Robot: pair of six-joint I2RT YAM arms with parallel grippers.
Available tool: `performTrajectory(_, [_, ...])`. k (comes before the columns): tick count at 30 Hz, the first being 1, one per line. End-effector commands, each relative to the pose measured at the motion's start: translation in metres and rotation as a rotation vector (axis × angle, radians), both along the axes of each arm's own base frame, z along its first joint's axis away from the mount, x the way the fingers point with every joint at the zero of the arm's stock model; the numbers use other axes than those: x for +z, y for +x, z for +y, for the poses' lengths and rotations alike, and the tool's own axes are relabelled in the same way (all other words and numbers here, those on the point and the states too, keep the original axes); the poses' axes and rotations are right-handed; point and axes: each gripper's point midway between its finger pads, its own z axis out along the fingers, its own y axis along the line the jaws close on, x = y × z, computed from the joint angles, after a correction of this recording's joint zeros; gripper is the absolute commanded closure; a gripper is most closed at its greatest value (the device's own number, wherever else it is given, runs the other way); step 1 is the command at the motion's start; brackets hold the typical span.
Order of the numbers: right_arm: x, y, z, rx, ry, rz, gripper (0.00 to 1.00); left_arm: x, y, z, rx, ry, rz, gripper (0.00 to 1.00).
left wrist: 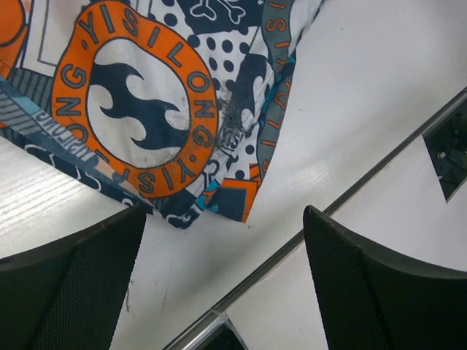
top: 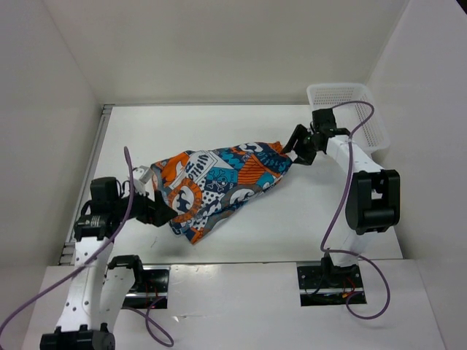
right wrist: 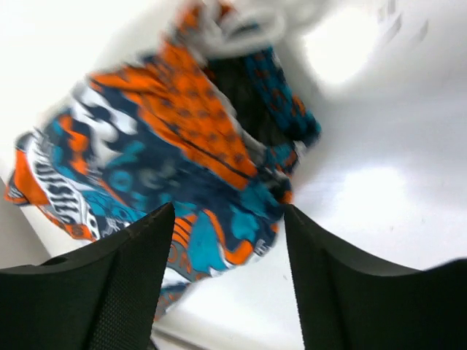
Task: Fold and stack the shorts
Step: Fold the shorts
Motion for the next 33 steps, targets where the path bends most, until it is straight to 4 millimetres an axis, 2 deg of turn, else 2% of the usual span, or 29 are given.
performTrajectory(1, [0.042, 0.033, -0.007, -0.021, -0.097, -0.139, 0.32, 0.021, 0.031, 0.001, -0.019, -0.002, -0.085, 0.06])
performTrajectory(2, [0.050, 0.033, -0.006, -0.024, -0.109, -0.162, 0.32, 0.024, 0.044, 0.002, -0.015, 0.013, -0.123, 0.09])
performTrajectory(3, [0.053, 0.033, -0.008, -0.041, -0.115, -0.169, 0.32, 0.024, 0.052, 0.006, 0.001, 0.027, -0.126, 0.16])
performTrajectory(4, [0.059, 0.035, -0.003, -0.035, -0.120, -0.195, 0.43, 0.027, 0.065, 0.007, 0.003, 0.038, -0.137, 0.21])
performTrajectory(6, [0.059, 0.033, 0.004, -0.018, -0.118, -0.196, 0.61, 0.022, 0.077, 0.012, 0.028, 0.066, -0.112, 0.30])
performTrajectory(7, [0.053, 0.030, 0.013, 0.010, -0.103, -0.185, 0.82, 0.016, 0.086, 0.011, 0.024, 0.071, -0.093, 0.40])
performTrajectory(9, [0.048, 0.025, 0.020, 0.030, -0.096, -0.172, 0.93, 0.011, 0.092, 0.012, 0.028, 0.083, -0.065, 0.50])
performTrajectory(10, [0.043, 0.022, 0.026, 0.048, -0.087, -0.167, 0.97, 0.004, 0.092, 0.009, 0.017, 0.081, -0.038, 0.55])
performTrajectory(11, [0.041, 0.018, 0.030, 0.062, -0.070, -0.156, 0.99, 0.001, 0.093, 0.011, 0.026, 0.090, -0.028, 0.65])
performTrajectory(15, [0.021, 0.001, 0.046, 0.109, -0.077, -0.114, 0.97, -0.011, 0.095, 0.011, 0.029, 0.115, 0.008, 0.83])
performTrajectory(17, [0.012, -0.010, 0.049, 0.133, -0.086, -0.094, 0.96, -0.017, 0.091, 0.003, -0.002, 0.108, 0.049, 0.85])
performTrajectory(20, [0.004, -0.025, 0.070, 0.201, -0.100, -0.081, 0.91, -0.034, 0.081, -0.009, -0.052, 0.118, 0.131, 0.83])
performTrajectory(21, [0.005, -0.029, 0.076, 0.218, -0.112, -0.079, 0.85, -0.038, 0.079, -0.010, -0.055, 0.129, 0.149, 0.80])
performTrajectory(22, [0.000, -0.038, 0.090, 0.258, -0.126, -0.065, 0.80, -0.044, 0.074, -0.010, -0.058, 0.131, 0.189, 0.76])
performTrajectory(23, [-0.002, -0.040, 0.096, 0.274, -0.128, -0.055, 0.79, -0.045, 0.069, -0.012, -0.069, 0.133, 0.205, 0.65])
performTrajectory(24, [-0.002, -0.041, 0.098, 0.269, -0.134, -0.055, 0.77, -0.052, 0.063, -0.010, -0.064, 0.142, 0.235, 0.61])
performTrajectory(26, [-0.007, -0.044, 0.098, 0.244, -0.121, -0.035, 0.71, -0.059, 0.049, -0.007, -0.059, 0.157, 0.291, 0.50])
performTrajectory(27, [-0.003, -0.040, 0.092, 0.212, -0.132, -0.047, 0.61, -0.063, 0.041, -0.006, -0.059, 0.157, 0.303, 0.38])
performTrajectory(28, [-0.002, -0.042, 0.091, 0.203, -0.126, -0.046, 0.56, -0.068, 0.037, -0.006, -0.061, 0.158, 0.318, 0.28])
performTrajectory(29, [-0.002, -0.036, 0.081, 0.173, -0.135, -0.047, 0.50, -0.067, 0.032, -0.010, -0.081, 0.131, 0.321, 0.20])
performTrajectory(32, [0.006, -0.030, 0.064, 0.116, -0.137, -0.059, 0.45, -0.073, 0.032, -0.021, -0.126, 0.089, 0.340, 0.11])
performTrajectory(33, [0.009, -0.027, 0.057, 0.094, -0.147, -0.070, 0.39, -0.076, 0.031, -0.027, -0.150, 0.078, 0.355, 0.09])
